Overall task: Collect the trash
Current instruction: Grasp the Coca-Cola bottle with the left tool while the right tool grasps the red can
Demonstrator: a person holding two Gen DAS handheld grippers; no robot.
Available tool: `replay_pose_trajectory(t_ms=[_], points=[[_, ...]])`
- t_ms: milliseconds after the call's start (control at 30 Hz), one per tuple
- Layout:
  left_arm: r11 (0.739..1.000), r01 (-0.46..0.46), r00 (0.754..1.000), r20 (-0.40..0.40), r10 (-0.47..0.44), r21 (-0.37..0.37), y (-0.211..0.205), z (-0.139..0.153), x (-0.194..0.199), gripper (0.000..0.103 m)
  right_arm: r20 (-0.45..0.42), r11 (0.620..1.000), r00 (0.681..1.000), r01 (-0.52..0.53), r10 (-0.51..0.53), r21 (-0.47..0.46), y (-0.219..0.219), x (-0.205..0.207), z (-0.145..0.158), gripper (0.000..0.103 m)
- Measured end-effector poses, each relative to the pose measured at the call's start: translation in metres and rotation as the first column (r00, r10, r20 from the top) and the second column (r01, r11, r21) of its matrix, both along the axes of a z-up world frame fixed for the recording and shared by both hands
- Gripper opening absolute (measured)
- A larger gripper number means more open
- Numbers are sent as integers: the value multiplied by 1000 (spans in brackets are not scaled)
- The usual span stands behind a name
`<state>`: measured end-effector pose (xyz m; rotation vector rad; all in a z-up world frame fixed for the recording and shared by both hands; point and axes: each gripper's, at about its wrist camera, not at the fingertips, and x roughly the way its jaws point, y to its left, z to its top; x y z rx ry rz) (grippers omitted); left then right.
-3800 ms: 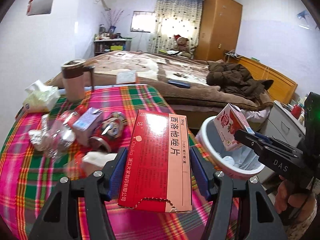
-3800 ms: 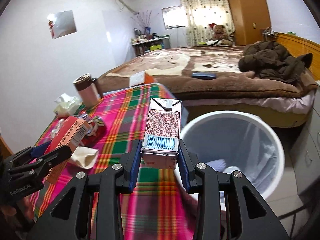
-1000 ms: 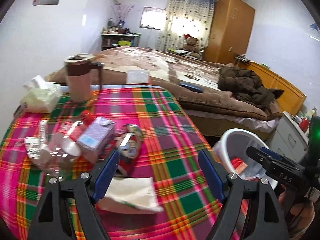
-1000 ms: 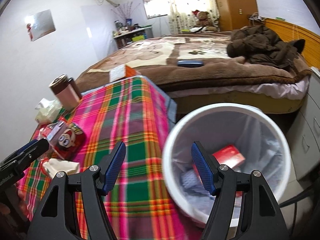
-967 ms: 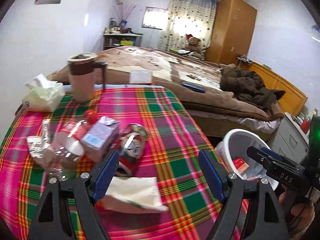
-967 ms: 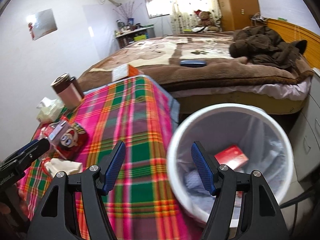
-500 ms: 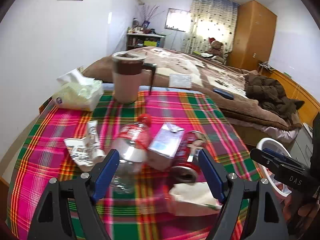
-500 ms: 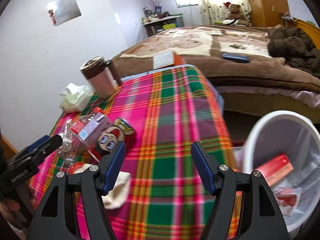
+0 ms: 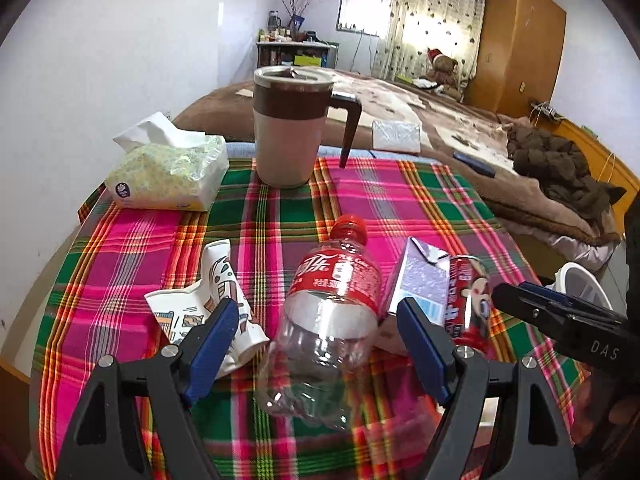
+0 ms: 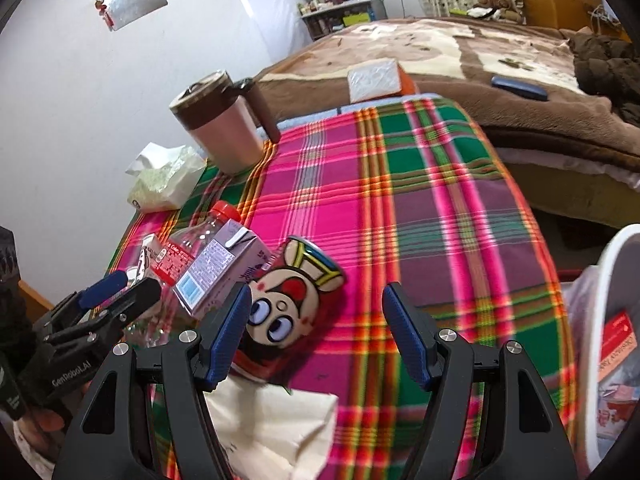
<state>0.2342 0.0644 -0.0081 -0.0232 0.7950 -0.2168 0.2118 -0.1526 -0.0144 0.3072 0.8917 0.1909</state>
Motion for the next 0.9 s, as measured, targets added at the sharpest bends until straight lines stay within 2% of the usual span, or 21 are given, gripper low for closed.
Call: replay_pose_trajectory(t_ms=[133,300,467,567,800,900], points=[[999,28,999,-31,-28,-16,2,-5,13,83,-29,1000,999,-20,20,21,10,11,-6,69],[1000,26,998,-50,-26,-8,5,-10,20,83,-53,999,998,-40,40,-3,21,18,-10,69],[998,60,994,-85,-62,-32,3,-17,27,83,-74,996,996,-58,53,-70,27,17,-13,69],[997,71,993,-93,-72,-13,-2,-19,28,83,-75,993,996,-49,40,-111,21,12,-14,69],[997,74,993,-92,-74,1,-8,-20,30,82,-53,990,998,-36,30,-136,13,13,-13,69],[998,65,994,-91,-62,26,-11,-21,32,79,-32,988,999,-46,42,-147,16,12,-11,55]])
